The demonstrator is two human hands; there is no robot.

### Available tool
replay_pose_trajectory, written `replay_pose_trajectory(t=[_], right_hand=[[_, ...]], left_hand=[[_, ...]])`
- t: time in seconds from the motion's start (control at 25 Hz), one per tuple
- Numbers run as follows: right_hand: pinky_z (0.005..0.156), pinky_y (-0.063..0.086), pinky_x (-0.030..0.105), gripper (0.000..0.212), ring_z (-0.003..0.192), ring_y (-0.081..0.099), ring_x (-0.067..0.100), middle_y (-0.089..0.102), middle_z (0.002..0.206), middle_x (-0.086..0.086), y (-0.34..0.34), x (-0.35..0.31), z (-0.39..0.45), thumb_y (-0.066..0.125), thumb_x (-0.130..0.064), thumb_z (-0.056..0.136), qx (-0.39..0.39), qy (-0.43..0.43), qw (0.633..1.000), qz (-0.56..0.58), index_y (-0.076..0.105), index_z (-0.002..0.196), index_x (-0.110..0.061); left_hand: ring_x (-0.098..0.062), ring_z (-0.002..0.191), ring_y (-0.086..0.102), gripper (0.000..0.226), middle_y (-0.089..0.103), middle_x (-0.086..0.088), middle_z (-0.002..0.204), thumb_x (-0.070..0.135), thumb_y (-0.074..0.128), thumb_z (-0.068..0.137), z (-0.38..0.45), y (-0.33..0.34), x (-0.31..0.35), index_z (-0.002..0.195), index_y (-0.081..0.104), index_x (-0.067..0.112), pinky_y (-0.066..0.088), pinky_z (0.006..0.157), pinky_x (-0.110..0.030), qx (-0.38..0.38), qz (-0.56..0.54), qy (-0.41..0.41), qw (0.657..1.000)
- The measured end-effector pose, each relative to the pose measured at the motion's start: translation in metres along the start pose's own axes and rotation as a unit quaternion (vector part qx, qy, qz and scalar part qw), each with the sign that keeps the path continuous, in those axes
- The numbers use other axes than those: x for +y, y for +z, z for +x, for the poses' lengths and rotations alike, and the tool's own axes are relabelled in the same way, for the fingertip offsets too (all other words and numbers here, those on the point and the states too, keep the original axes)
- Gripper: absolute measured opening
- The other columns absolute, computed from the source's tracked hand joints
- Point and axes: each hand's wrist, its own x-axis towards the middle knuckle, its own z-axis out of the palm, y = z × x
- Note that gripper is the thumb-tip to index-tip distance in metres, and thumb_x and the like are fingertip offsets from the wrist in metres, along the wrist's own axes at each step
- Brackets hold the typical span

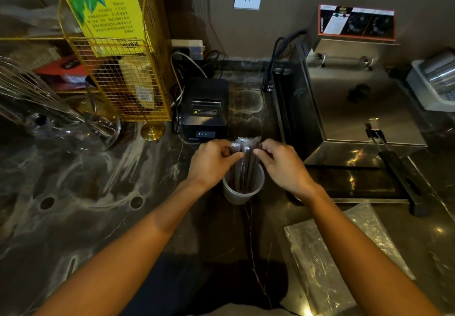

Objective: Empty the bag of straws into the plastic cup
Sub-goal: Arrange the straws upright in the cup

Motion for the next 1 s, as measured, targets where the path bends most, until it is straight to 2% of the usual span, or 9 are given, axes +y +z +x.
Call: replay_pose_trajectory(t=[0.08,0.16,0.32,0.4,0.52,0.6,0.72,0.92,1.0], right_hand=[[0.066,0.053,0.03,0.015,0.075,0.065,0.008,0.066,0.084,-0.004,-0.011,-0.004,0.006,0.055,-0.029,0.105,-0.009,-0.017,0.999,-0.031,0.065,0.1,-0.02],[0.065,0.053,0.031,0.012,0.074,0.064,0.007,0.065,0.083,-0.006,-0.012,-0.007,0.008,0.055,-0.028,0.105,-0.044,-0.023,0.997,-0.054,0.064,0.099,-0.021],[0.068,0.046,0.018,0.005,0.087,0.064,0.002,0.065,0.098,-0.01,0.003,0.004,0.002,0.058,-0.027,0.104,-0.095,0.007,0.995,-0.026,0.063,0.106,-0.028],[0.07,0.043,0.016,0.016,0.093,0.06,0.002,0.059,0.104,-0.012,0.003,0.01,0.0,0.06,-0.025,0.102,-0.096,0.021,0.995,-0.004,0.065,0.117,-0.025],[0.071,0.04,0.023,0.02,0.089,0.053,0.005,0.048,0.101,-0.015,0.007,0.014,-0.004,0.066,-0.038,0.097,-0.114,0.028,0.993,0.006,0.067,0.116,-0.032],[0.071,0.042,0.025,0.023,0.088,0.054,0.004,0.05,0.101,-0.012,0.014,0.013,-0.005,0.065,-0.049,0.095,-0.097,0.029,0.995,0.012,0.07,0.111,-0.033],[0.071,0.047,0.027,0.023,0.08,0.058,0.006,0.054,0.094,-0.007,0.026,0.015,-0.004,0.06,-0.047,0.099,-0.053,0.028,0.998,-0.006,0.071,0.097,-0.026],[0.069,0.044,0.024,0.021,0.082,0.06,0.004,0.061,0.093,-0.007,0.024,0.022,-0.006,0.063,-0.051,0.096,-0.062,0.036,0.997,0.018,0.067,0.091,-0.031],[0.07,0.047,0.022,0.018,0.086,0.065,0.002,0.067,0.095,-0.01,0.02,0.026,-0.013,0.065,-0.051,0.095,-0.088,0.051,0.993,0.058,0.067,0.1,-0.033]], left_hand=[[-0.001,0.07,0.068,0.02,0.07,0.007,0.077,0.038,0.072,0.092,0.001,-0.002,0.002,0.108,0.072,0.026,0.061,0.068,-0.03,-0.016,0.009,0.0,1.0],[-0.001,0.068,0.069,0.022,0.07,0.006,0.076,0.035,0.073,0.092,0.002,-0.004,0.001,0.112,0.07,0.027,0.06,0.066,-0.027,-0.035,-0.002,-0.006,0.999],[0.0,0.067,0.068,0.029,0.071,0.006,0.078,0.03,0.076,0.09,-0.004,-0.005,-0.005,0.118,0.067,0.027,0.053,0.061,-0.015,-0.067,-0.03,-0.015,0.997],[-0.002,0.07,0.07,0.032,0.072,0.004,0.081,0.029,0.077,0.089,-0.008,-0.006,-0.009,0.12,0.068,0.025,0.055,0.064,-0.016,-0.069,-0.046,-0.019,0.996],[-0.009,0.07,0.071,0.025,0.074,0.002,0.08,0.032,0.076,0.089,-0.011,-0.006,-0.012,0.111,0.073,0.022,0.059,0.065,-0.023,-0.073,-0.069,-0.028,0.995],[-0.01,0.066,0.069,0.019,0.073,0.002,0.077,0.036,0.074,0.09,-0.01,-0.003,-0.013,0.102,0.074,0.022,0.057,0.061,-0.025,-0.068,-0.064,-0.026,0.995],[-0.007,0.061,0.066,0.016,0.07,0.004,0.073,0.04,0.072,0.091,-0.008,0.002,-0.014,0.093,0.074,0.024,0.052,0.058,-0.026,-0.054,-0.045,-0.032,0.997],[-0.003,0.058,0.063,0.026,0.07,0.004,0.073,0.047,0.075,0.087,-0.013,0.0,-0.022,0.102,0.074,0.026,0.048,0.057,-0.022,-0.081,-0.049,-0.062,0.994],[0.001,0.058,0.063,0.026,0.07,0.005,0.075,0.046,0.076,0.086,-0.017,-0.004,-0.025,0.104,0.071,0.027,0.046,0.057,-0.017,-0.117,-0.052,-0.077,0.989]])
